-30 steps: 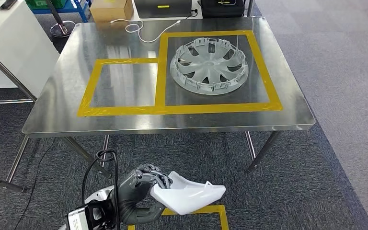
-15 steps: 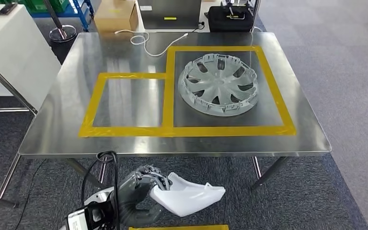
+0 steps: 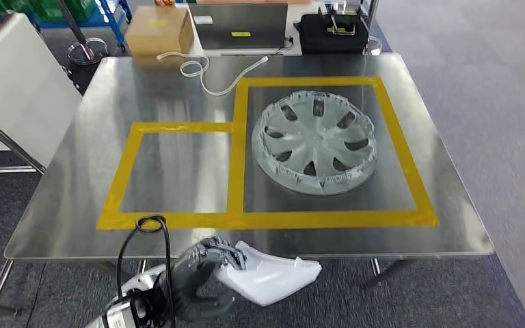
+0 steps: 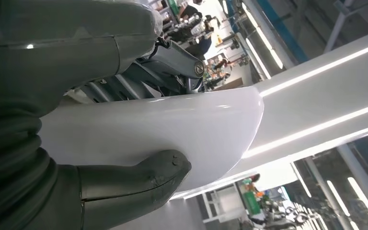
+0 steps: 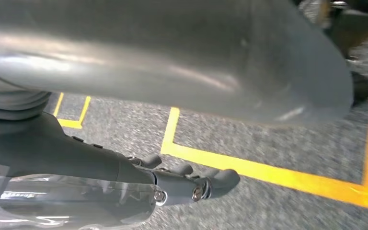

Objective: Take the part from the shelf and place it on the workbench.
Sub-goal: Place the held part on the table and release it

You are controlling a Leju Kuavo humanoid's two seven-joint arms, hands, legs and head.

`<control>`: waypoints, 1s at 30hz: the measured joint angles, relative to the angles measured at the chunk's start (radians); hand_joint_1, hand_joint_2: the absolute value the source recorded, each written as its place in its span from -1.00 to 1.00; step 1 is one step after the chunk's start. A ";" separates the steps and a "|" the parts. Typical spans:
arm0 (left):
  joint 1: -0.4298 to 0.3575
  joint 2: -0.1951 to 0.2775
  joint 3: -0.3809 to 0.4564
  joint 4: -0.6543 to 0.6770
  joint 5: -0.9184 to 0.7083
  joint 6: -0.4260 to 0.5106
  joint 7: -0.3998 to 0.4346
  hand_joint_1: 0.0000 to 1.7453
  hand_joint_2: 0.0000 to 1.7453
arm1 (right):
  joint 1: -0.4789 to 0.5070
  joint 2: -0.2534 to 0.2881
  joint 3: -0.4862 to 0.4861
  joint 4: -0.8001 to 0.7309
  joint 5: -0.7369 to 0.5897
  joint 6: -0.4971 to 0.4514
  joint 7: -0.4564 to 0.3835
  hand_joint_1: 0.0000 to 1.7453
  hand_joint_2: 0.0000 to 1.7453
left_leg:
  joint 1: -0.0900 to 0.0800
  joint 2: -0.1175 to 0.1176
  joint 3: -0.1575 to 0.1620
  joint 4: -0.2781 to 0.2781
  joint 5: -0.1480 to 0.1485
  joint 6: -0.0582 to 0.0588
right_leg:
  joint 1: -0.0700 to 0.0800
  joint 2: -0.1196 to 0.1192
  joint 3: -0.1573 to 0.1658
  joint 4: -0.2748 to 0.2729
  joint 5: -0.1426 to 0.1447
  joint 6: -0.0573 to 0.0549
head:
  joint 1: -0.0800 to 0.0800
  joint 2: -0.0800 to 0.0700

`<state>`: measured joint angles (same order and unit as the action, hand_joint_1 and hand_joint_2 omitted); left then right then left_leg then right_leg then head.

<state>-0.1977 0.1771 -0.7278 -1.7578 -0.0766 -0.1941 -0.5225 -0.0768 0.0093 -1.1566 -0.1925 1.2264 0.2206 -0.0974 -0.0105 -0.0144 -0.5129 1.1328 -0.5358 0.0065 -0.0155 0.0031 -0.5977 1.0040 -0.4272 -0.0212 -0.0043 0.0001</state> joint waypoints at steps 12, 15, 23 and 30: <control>-0.017 0.049 0.011 -0.005 -0.346 0.267 0.072 1.00 1.00 | -0.004 0.002 0.000 0.000 -0.002 -0.002 -0.012 -1.00 -1.00 | 0.015 0.010 -0.109 -0.108 0.123 0.000 | -0.009 0.003 0.095 -0.006 -0.091 0.041 | -0.002 0.000; -0.040 0.070 0.012 -0.015 -0.493 0.339 0.104 1.00 1.00 | -0.005 0.002 0.000 0.000 0.001 0.001 -0.013 -1.00 -1.00 | 0.019 0.008 -0.097 -0.128 0.131 0.018 | -0.009 0.002 0.081 0.034 -0.124 0.053 | 0.000 0.000; -0.067 0.188 0.026 -0.006 -0.894 0.452 0.273 1.00 1.00 | -0.004 0.001 0.000 0.000 0.013 0.008 -0.021 -1.00 -1.00 | 0.004 0.006 -0.079 -0.122 0.107 0.033 | -0.003 0.001 -0.039 0.138 -0.082 0.039 | 0.004 0.000; -0.045 0.311 0.075 0.070 -1.121 0.508 0.409 1.00 1.00 | -0.006 -0.003 0.000 0.000 0.016 0.011 -0.021 -1.00 -1.00 | 0.001 0.007 -0.076 -0.103 0.082 -0.001 | 0.003 0.003 0.015 0.008 -0.031 0.007 | 0.002 0.000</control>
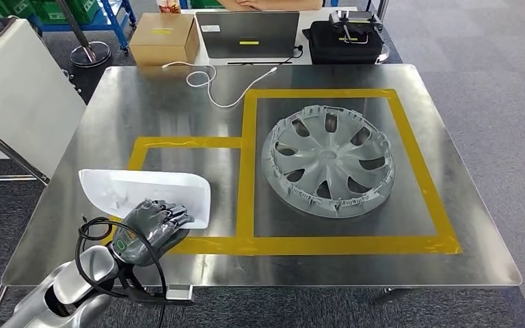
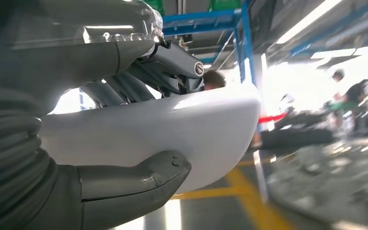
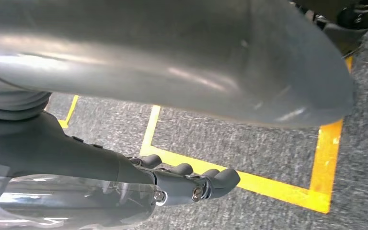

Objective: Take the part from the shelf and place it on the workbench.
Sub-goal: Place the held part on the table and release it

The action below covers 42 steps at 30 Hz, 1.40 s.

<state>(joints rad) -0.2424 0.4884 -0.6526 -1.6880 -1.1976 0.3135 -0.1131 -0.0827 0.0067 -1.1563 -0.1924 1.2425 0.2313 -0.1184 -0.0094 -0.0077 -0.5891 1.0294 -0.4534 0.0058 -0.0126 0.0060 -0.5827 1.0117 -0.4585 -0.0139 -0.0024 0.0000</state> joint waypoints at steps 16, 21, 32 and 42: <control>0.053 0.091 0.098 0.189 -0.034 0.012 0.051 1.00 1.00 | -0.001 -0.002 0.001 0.000 0.003 0.002 0.000 -1.00 -1.00 | 0.026 0.003 0.009 -0.018 0.013 0.008 | -0.005 -0.002 -0.003 0.043 -0.042 0.034 | -0.003 0.000; 0.039 0.084 0.161 0.363 -0.038 0.085 0.042 1.00 1.00 | 0.000 -0.003 0.002 0.000 0.015 0.003 0.000 -1.00 -1.00 | 0.019 0.008 0.009 -0.019 0.014 0.021 | -0.004 -0.003 -0.122 0.279 -0.134 0.034 | -0.002 0.000; -0.134 0.031 0.236 0.759 -0.141 0.278 0.052 1.00 1.00 | -0.018 -0.002 0.019 0.000 0.033 0.006 0.005 -1.00 -1.00 | 0.014 0.004 -0.019 0.057 -0.038 -0.022 | 0.004 -0.007 0.005 -0.007 0.007 -0.016 | -0.006 0.000; -0.243 -0.090 0.229 0.888 -0.234 0.323 0.098 1.00 1.00 | -0.027 0.003 0.038 0.000 0.039 0.009 0.019 -1.00 -1.00 | 0.024 0.003 0.010 -0.003 0.004 -0.024 | 0.007 -0.007 -0.002 0.007 0.001 0.004 | -0.007 0.000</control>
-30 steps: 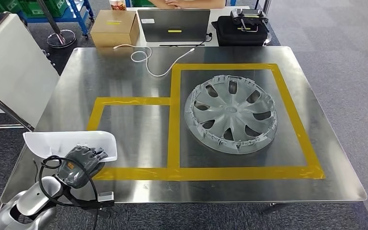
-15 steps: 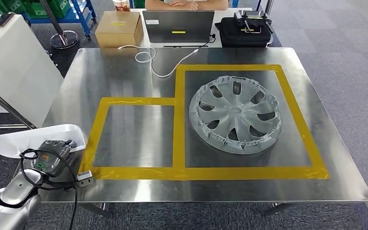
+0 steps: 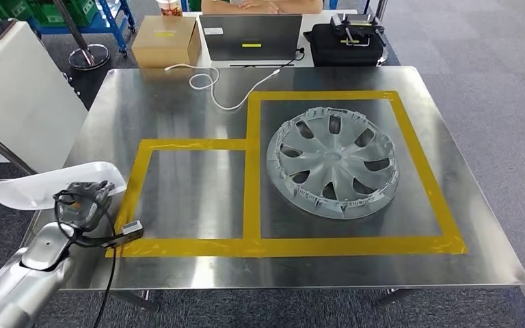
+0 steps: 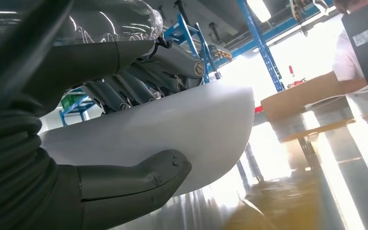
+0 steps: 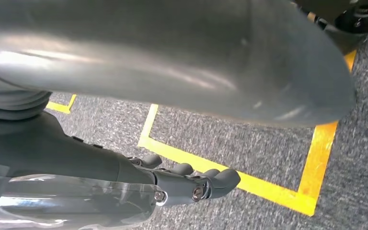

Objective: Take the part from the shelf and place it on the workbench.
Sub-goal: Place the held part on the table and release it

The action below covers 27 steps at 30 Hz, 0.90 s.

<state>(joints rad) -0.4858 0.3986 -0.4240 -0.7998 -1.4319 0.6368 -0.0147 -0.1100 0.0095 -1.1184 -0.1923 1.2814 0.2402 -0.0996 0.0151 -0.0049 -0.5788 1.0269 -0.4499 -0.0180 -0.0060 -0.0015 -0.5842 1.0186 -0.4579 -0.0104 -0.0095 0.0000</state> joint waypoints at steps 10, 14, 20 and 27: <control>-0.078 -0.087 -0.030 -0.116 -0.112 -0.007 0.086 1.00 1.00 | -0.005 0.002 0.011 0.000 0.004 0.000 0.010 -1.00 -1.00 | -0.004 0.003 -0.004 -0.013 0.010 0.046 | -0.002 0.002 -0.158 0.307 -0.130 0.028 | 0.005 0.000; -0.078 -0.090 -0.031 -0.125 -0.114 -0.009 0.086 1.00 1.00 | -0.004 0.002 0.013 0.000 0.004 0.000 0.010 -1.00 -1.00 | -0.005 0.003 -0.003 -0.012 0.010 0.047 | -0.002 0.002 -0.158 0.303 -0.120 0.027 | 0.005 0.000; -0.087 -0.104 -0.043 -0.200 -0.124 -0.017 0.089 1.00 1.00 | -0.005 0.003 0.020 0.000 0.005 0.001 0.012 -1.00 -1.00 | -0.016 0.001 0.000 -0.006 -0.002 0.023 | 0.003 0.002 -0.022 -0.003 0.019 -0.002 | 0.005 0.000; -0.096 -0.134 -0.068 -0.182 -0.067 -0.055 0.048 1.00 1.00 | -0.009 0.008 0.029 0.000 0.005 0.004 0.015 -1.00 -1.00 | -0.003 0.002 -0.129 0.268 -0.116 -0.008 | -0.004 0.001 -0.014 -0.013 0.022 -0.018 | -0.001 0.000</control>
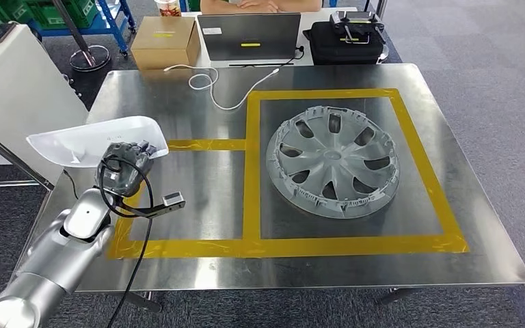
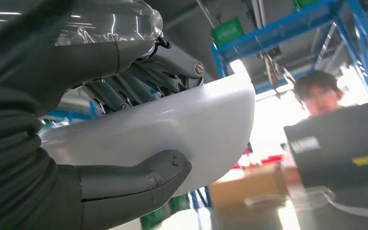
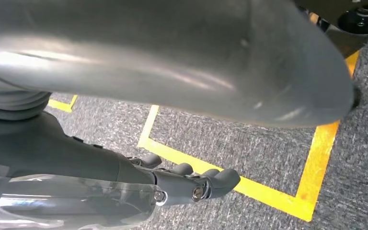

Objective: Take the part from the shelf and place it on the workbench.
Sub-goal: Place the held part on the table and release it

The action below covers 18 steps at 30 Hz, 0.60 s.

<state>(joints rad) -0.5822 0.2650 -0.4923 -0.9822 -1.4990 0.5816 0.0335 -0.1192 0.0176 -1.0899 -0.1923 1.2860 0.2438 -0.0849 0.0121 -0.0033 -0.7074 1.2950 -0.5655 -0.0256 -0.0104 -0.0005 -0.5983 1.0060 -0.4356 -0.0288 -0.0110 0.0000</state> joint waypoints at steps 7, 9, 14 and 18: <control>0.001 -0.063 -0.028 0.136 0.009 0.063 0.006 1.00 1.00 | -0.003 0.003 0.014 0.000 0.002 0.003 0.009 -1.00 -1.00 | -0.007 -0.001 0.120 -0.272 0.121 0.027 | 0.005 0.001 -0.004 0.011 -0.005 0.027 | 0.001 0.000; -0.005 -0.083 -0.033 0.163 0.010 0.067 0.004 1.00 1.00 | -0.004 0.003 0.017 0.000 0.005 0.004 0.011 -1.00 -1.00 | -0.003 -0.001 0.121 -0.280 0.127 0.041 | 0.003 0.001 -0.007 0.017 -0.012 0.038 | 0.001 0.000; -0.032 -0.157 -0.056 0.211 -0.004 0.064 -0.004 1.00 1.00 | -0.009 0.004 0.025 0.000 0.012 0.008 0.020 -1.00 -1.00 | -0.004 -0.002 0.122 -0.289 0.135 0.062 | -0.003 0.001 -0.133 0.277 -0.136 0.054 | 0.004 0.000; -0.044 -0.202 -0.077 0.227 -0.018 0.062 -0.002 1.00 1.00 | -0.014 0.004 0.034 0.000 0.013 0.011 0.023 -1.00 -1.00 | -0.007 -0.003 0.124 -0.284 0.131 0.058 | -0.002 0.001 -0.077 0.147 -0.039 0.046 | 0.004 0.000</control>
<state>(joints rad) -0.6261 0.0634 -0.5693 -0.7551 -1.5172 0.6432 0.0314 -0.1333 0.0212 -1.0561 -0.1923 1.2989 0.2547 -0.0617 0.0056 -0.0065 -0.5833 1.0109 -0.4348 0.0321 -0.0121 0.0006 -0.6752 1.1525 -0.4749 0.0168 -0.0068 0.0000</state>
